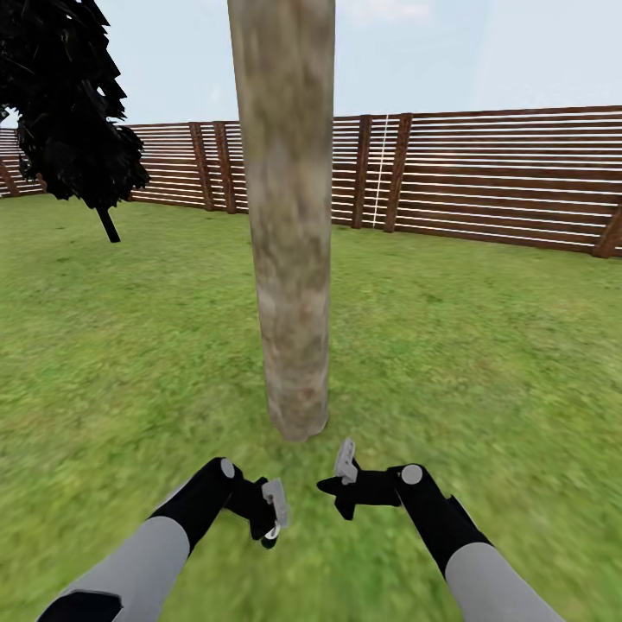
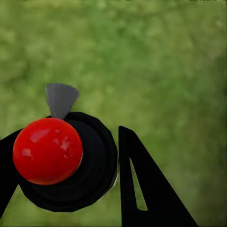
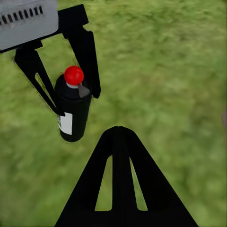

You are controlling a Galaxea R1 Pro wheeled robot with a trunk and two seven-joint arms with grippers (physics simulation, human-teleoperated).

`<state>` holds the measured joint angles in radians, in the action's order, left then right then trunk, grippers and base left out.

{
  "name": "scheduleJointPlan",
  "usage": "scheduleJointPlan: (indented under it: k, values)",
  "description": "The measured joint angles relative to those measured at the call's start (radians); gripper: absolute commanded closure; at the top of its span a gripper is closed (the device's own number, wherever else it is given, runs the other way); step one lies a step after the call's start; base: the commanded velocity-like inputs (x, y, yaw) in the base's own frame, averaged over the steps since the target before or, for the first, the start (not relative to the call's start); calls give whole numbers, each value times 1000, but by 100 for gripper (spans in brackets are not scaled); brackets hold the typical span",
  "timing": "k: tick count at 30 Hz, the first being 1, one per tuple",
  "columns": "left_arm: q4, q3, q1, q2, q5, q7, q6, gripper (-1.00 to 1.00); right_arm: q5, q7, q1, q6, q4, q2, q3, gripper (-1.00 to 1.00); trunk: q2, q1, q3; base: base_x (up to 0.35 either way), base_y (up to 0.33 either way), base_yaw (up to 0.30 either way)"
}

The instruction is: In the garden, pick up the pesticide atomizer on the floor and spray pesticide onto both trees until each tree trunk is fully covered.

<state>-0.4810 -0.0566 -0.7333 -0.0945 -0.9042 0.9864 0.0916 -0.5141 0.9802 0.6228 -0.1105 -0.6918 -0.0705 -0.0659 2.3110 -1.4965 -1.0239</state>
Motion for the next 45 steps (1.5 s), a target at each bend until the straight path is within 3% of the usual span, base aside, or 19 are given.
scheduleJointPlan:
  k: [3, 18, 19, 21, 23, 39, 42, 45]
  values:
    - [-12, 0, -1, -17, -5, 1, 10, 100, 0, 0, 6, 0, 0, -1, 0, 100, 0, 0, 0, 0, 0, 0]
    - [-11, 5, -29, -49, 12, 9, 2, 100, 0, 0, 14, 0, 0, -2, 0, 100, 0, 0, 0, 0, 0, 0]
    - [-11, 6, -30, -50, 24, 9, 1, 100, 0, 0, 16, 0, 0, -2, 0, 100, 0, 0, 0, 0, 0, 0]
    - [-11, 5, -29, -51, 81, 12, -3, 100, 0, 0, 18, 0, 0, -2, 0, 100, 0, 0, 0, 0, 0, 0]
    - [-11, 5, -30, -52, 109, 20, -5, 100, 0, 0, 18, 0, 0, -2, 0, 100, 0, 0, 0, 0, 0, 0]
    - [-11, 8, -31, -69, 128, 22, -4, 100, 0, 0, 21, 12, 0, -14, 0, 100, 0, 0, 0, 0, 0, 0]
    - [-10, 5, -31, -70, 174, 23, -6, 100, 0, 0, 21, 16, 0, -14, 0, 100, 0, 0, 0, 0, 0, 0]
    - [-9, 6, -31, -70, 185, 23, -7, 100, 0, 0, 21, 17, 0, -14, 0, 100, 0, 0, 0, 0, 0, 0]
